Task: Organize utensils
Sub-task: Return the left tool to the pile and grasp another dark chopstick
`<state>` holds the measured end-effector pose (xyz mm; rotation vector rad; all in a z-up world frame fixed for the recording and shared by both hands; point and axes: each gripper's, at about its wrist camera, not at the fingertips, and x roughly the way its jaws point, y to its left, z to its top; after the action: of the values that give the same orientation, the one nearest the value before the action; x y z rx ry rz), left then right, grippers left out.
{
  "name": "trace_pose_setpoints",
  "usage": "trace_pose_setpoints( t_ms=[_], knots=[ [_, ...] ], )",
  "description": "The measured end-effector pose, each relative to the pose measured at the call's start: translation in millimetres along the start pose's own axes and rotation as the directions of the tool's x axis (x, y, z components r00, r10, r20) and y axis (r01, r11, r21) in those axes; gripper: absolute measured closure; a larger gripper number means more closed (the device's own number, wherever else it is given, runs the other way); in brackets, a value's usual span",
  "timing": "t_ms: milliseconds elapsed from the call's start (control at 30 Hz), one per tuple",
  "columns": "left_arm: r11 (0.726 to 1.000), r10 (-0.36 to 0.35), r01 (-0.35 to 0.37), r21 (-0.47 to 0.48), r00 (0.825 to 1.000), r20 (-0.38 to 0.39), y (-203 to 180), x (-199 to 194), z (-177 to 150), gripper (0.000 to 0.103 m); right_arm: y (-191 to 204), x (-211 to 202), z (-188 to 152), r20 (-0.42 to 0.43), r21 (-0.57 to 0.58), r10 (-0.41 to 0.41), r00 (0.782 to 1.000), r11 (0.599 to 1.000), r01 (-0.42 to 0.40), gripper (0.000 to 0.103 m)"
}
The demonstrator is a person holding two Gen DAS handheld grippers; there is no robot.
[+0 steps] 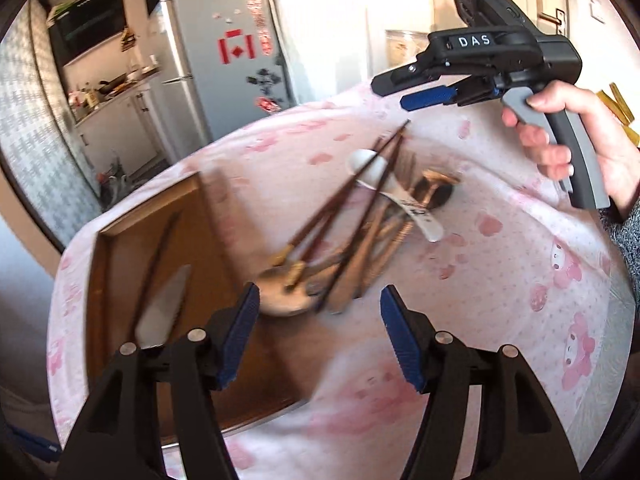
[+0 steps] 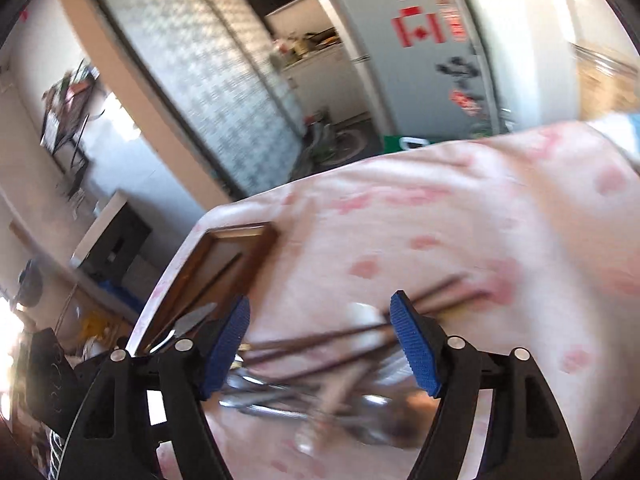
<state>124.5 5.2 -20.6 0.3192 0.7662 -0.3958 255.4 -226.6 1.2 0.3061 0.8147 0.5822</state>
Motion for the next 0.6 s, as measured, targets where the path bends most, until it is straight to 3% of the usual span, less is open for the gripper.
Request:
trace_pose_setpoints(
  t_ms=[333, 600],
  knots=[
    [0.999, -0.039, 0.039, 0.016, 0.999, -0.019, -21.3, 27.6, 9.0, 0.037, -54.2, 13.4, -5.8, -0.003, 0.144, -0.045, 0.999, 0.989, 0.045, 0.052],
    [1.0, -0.027, 0.027, -0.009, 1.0, -0.01, -5.1, 36.1, 19.3, 0.037, -73.9, 34.2, 1.1, -0.022, 0.215, -0.057, 0.998, 0.975, 0.06, 0.063]
  ],
)
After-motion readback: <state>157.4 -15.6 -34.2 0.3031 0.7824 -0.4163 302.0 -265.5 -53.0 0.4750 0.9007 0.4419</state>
